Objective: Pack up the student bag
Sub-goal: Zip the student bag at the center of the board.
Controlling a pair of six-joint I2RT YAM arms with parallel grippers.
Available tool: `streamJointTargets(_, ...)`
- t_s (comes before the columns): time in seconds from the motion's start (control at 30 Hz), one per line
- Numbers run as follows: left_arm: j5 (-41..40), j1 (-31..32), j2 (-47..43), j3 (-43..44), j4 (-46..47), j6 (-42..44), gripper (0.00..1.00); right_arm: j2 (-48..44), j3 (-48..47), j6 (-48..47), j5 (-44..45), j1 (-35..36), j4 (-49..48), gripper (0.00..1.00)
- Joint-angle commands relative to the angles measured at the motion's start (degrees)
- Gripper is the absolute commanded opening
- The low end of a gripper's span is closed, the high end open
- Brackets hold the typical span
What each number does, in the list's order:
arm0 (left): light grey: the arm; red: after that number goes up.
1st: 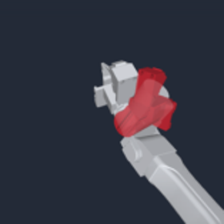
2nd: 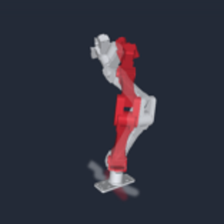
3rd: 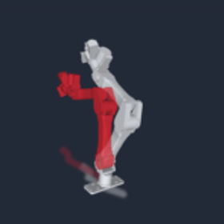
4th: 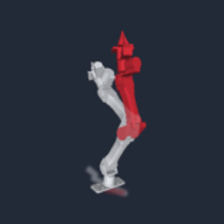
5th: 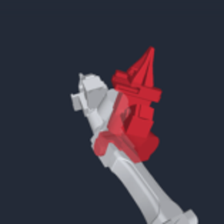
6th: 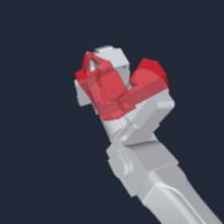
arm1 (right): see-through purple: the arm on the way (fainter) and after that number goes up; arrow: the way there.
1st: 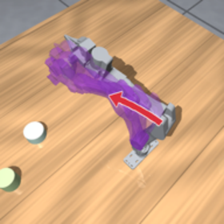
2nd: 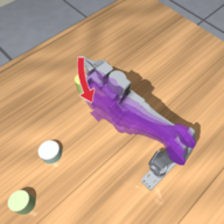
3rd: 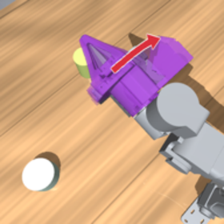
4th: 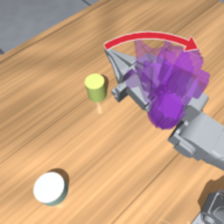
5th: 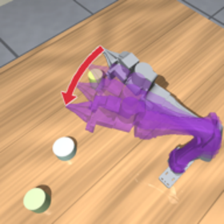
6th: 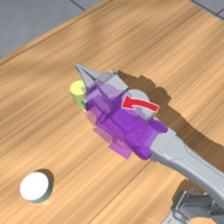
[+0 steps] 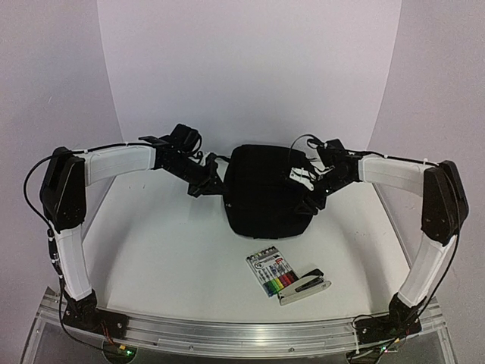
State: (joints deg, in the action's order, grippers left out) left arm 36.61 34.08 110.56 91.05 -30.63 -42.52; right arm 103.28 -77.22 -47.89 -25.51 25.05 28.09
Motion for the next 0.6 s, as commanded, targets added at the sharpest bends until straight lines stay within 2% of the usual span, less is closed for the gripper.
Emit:
streamJointTargets(0.0,2.9,0.6,1.1,3.5,2.9,-1.0,0.0,-0.3,-6.1,8.4,-6.0,7.6,1.3,0.74)
streamJointTargets(0.17,2.9,0.6,0.7,3.6,2.8,-1.0,0.0,3.2,-8.8,17.3,-4.8,14.0,-4.1,0.72)
streamJointTargets(0.43,1.9,0.4,-0.5,1.7,4.4,-2.1,0.0,11.3,-15.5,23.7,-1.8,17.1,-7.7,0.69)
streamJointTargets(0.5,1.9,0.3,-0.8,0.7,4.9,-2.6,0.0,13.3,-16.2,24.7,-0.7,17.3,-8.6,0.66)
streamJointTargets(0.57,1.7,0.0,-1.4,-0.3,5.4,-3.0,0.0,15.1,-16.7,25.2,0.3,17.3,-8.8,0.55)
